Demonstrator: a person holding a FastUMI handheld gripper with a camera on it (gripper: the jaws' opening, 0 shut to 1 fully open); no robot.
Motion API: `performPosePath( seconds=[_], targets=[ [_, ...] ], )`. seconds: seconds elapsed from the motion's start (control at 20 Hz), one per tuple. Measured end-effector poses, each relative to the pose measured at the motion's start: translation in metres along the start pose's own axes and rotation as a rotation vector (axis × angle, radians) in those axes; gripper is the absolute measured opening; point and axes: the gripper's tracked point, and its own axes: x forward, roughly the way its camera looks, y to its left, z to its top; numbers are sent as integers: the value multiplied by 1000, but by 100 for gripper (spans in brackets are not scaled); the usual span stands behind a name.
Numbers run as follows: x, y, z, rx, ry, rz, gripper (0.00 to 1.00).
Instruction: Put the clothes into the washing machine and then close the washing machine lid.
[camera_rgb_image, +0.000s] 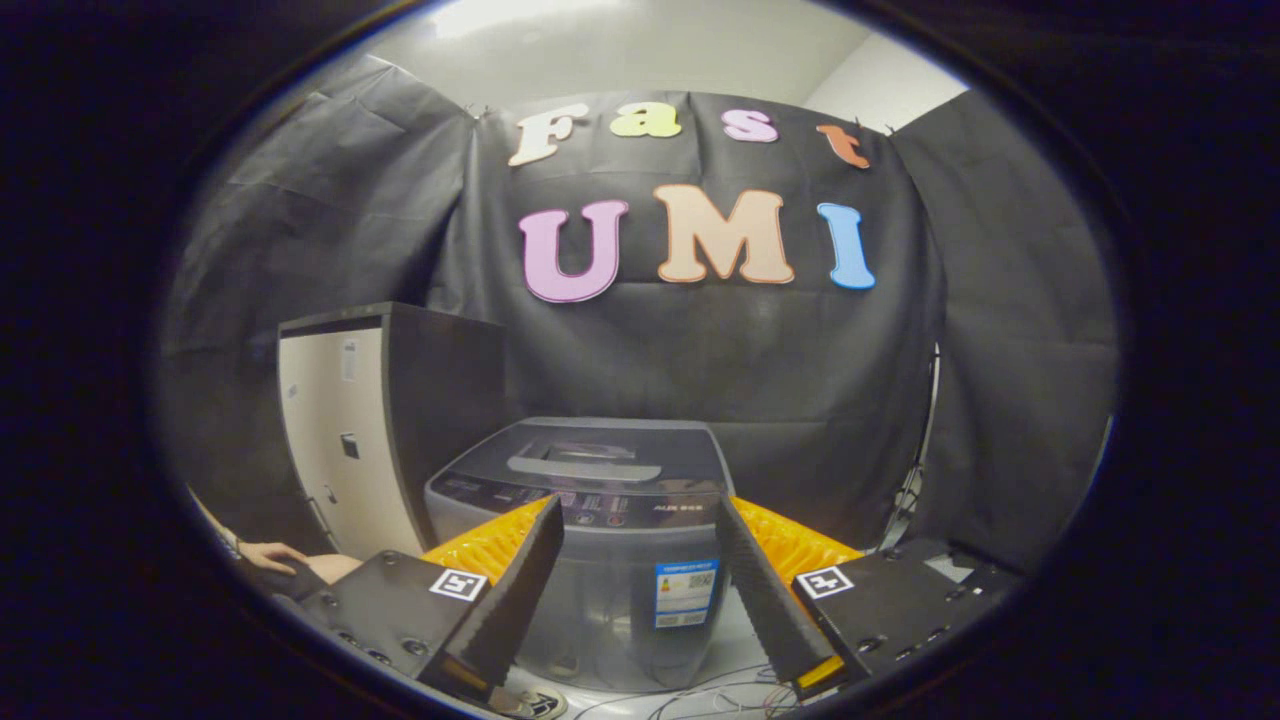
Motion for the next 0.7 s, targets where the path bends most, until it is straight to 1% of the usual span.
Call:
performPosePath(
  seconds=[0.1, 0.2, 0.35, 0.55, 0.7],
  targets=[
    [-7, 8, -5, 8, -16, 35, 96],
    [-15, 9, -15, 31, -10, 51, 96],
    [-22, 3, -38, 29, -13, 49, 96],
    [-30, 2, -59, 10, -2, 60, 96],
    [-34, 3, -61, 29, -5, 67, 96]
  ],
)
